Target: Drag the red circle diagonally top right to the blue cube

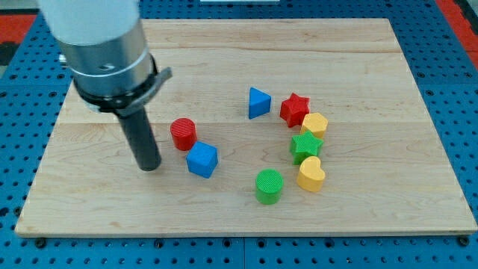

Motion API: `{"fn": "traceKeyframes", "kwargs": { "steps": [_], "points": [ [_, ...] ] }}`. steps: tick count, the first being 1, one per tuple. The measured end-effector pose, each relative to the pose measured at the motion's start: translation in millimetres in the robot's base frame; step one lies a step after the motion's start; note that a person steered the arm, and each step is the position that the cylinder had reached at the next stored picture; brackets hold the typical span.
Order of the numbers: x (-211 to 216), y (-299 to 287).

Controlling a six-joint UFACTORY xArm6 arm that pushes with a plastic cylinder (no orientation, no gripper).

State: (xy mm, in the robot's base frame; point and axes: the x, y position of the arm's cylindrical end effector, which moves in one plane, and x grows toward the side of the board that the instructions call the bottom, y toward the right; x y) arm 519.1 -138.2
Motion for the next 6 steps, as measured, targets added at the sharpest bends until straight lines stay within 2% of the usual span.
{"fn": "traceKeyframes", "kwargs": {
  "steps": [1, 2, 3, 4, 5, 6],
  "points": [
    [-2.0, 7.1],
    [-22.3, -0.1],
    [-48.7, 31.3],
    [-57.2, 63.9],
    [-37.4, 16.1],
    [-25.8, 30.0]
  ]
}}
